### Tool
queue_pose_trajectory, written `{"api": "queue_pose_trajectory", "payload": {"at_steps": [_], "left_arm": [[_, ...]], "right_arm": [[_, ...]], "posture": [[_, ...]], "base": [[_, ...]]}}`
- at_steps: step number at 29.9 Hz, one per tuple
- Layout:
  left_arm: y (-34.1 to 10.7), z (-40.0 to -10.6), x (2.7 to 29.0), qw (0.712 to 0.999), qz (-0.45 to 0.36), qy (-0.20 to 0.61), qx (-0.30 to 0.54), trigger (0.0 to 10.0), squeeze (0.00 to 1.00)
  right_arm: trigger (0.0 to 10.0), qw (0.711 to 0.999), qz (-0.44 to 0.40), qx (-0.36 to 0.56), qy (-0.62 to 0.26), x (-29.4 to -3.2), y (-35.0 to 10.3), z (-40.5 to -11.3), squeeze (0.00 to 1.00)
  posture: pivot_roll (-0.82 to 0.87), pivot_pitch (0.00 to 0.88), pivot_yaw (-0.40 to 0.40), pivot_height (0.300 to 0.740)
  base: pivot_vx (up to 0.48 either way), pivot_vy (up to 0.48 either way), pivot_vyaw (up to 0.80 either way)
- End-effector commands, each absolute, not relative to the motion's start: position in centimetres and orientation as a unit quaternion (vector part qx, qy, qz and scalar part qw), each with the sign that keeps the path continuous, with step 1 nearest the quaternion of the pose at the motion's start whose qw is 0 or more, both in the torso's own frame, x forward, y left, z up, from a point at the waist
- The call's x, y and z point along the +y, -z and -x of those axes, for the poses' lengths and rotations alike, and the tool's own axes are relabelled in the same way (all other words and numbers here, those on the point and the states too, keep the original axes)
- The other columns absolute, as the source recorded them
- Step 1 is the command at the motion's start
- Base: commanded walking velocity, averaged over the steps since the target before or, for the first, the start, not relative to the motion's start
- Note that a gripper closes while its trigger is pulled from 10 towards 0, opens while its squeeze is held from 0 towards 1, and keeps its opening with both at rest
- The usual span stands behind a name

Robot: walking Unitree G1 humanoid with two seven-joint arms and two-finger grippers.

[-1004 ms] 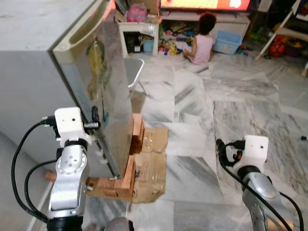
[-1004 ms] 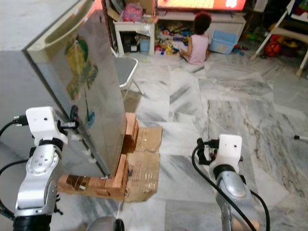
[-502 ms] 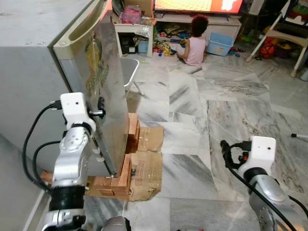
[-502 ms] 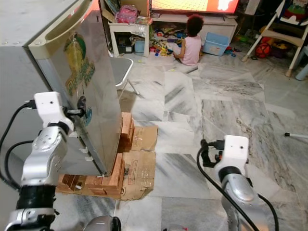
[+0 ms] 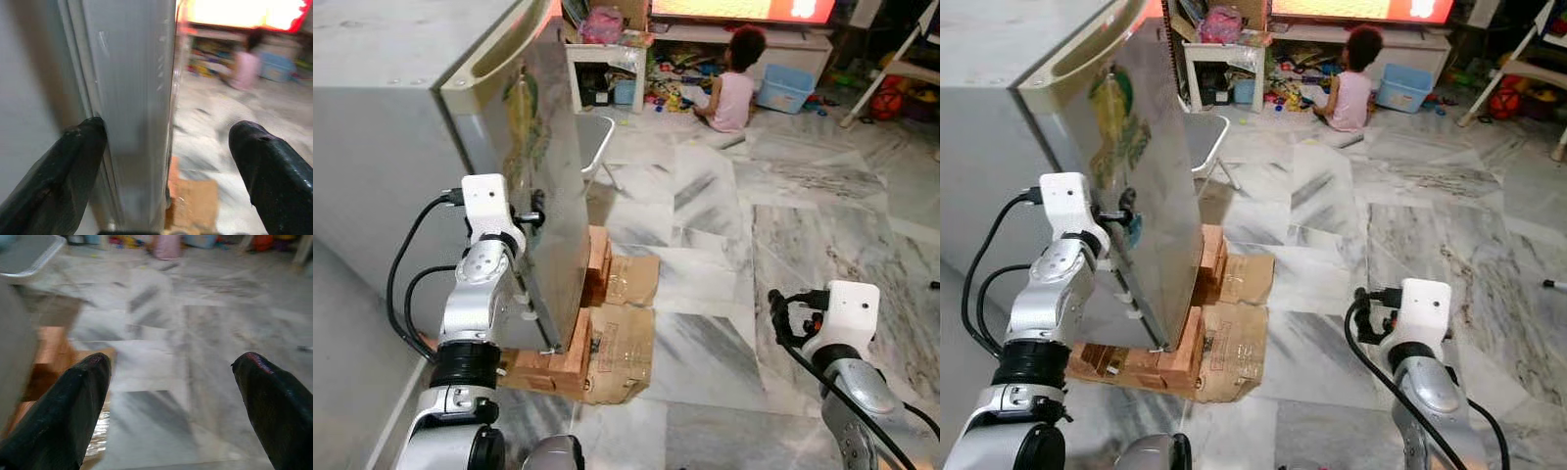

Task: Restocking fridge

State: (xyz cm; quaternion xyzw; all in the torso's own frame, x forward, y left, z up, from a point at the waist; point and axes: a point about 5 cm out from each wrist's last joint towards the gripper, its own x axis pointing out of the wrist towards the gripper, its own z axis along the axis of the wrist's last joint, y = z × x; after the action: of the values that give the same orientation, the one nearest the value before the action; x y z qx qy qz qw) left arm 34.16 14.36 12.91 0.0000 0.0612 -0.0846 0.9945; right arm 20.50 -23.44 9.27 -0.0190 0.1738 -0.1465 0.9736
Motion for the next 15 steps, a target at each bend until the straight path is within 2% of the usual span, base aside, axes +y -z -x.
{"api": "queue_pose_trajectory", "payload": {"at_steps": [1,3,4,5,8,10,11,12,13,15], "left_arm": [[-13.6,-33.0,7.7,0.962,-0.017,0.267,0.058,10.0,0.00],[-14.0,-31.6,4.9,0.937,-0.024,0.344,0.055,10.0,0.00],[-14.0,-31.6,4.9,0.937,-0.024,0.344,0.055,10.0,0.00],[-14.4,-30.9,3.4,0.924,-0.027,0.378,0.047,10.0,0.00],[-15.1,-30.0,1.9,0.917,-0.006,0.397,0.033,10.0,0.00],[-14.8,-30.2,2.3,0.925,-0.010,0.378,0.030,10.0,0.00],[-14.5,-30.6,3.4,0.940,-0.014,0.339,0.028,10.0,0.00],[-14.5,-30.6,3.4,0.940,-0.014,0.339,0.028,10.0,0.00],[-14.4,-31.1,5.1,0.958,-0.016,0.285,0.021,10.0,0.00],[-14.5,-31.4,6.9,0.970,-0.016,0.242,0.010,10.0,0.00]], "right_arm": [[10.0,0.968,0.028,0.162,0.190,-24.3,-10.2,-20.1,0.00],[10.0,0.966,0.033,0.160,0.200,-24.3,-10.5,-19.5,0.00],[10.0,0.966,0.033,0.160,0.200,-24.3,-10.5,-19.5,0.00],[10.0,0.967,0.034,0.158,0.199,-24.0,-10.6,-19.4,0.00],[10.0,0.968,0.031,0.157,0.194,-23.5,-10.6,-19.3,0.00],[10.0,0.969,0.028,0.155,0.192,-23.4,-10.5,-19.4,0.00],[10.0,0.969,0.024,0.153,0.192,-23.3,-10.5,-19.6,0.00],[10.0,0.969,0.024,0.153,0.192,-23.3,-10.5,-19.6,0.00],[10.0,0.970,0.026,0.149,0.189,-23.1,-10.7,-19.8,0.00],[10.0,0.972,0.028,0.143,0.184,-23.0,-10.9,-20.1,0.00]], "posture": [[-0.06,0.026,0.020,0.740],[-0.06,0.022,0.024,0.740],[-0.06,0.022,0.024,0.740],[-0.06,0.020,0.027,0.740],[-0.06,0.018,0.031,0.740],[-0.06,0.016,0.033,0.740],[-0.06,0.014,0.034,0.740],[-0.06,0.014,0.034,0.740],[-0.05,0.014,0.032,0.740],[-0.05,0.012,0.030,0.740]], "base": [[0.000,0.000,0.00],[0.000,0.000,0.00],[0.000,0.000,0.00],[0.000,0.000,0.00],[0.000,0.000,0.00],[0.000,0.000,0.00],[0.000,0.000,0.00],[0.000,0.000,0.00],[0.000,0.000,0.00],[0.000,0.000,0.00]]}}
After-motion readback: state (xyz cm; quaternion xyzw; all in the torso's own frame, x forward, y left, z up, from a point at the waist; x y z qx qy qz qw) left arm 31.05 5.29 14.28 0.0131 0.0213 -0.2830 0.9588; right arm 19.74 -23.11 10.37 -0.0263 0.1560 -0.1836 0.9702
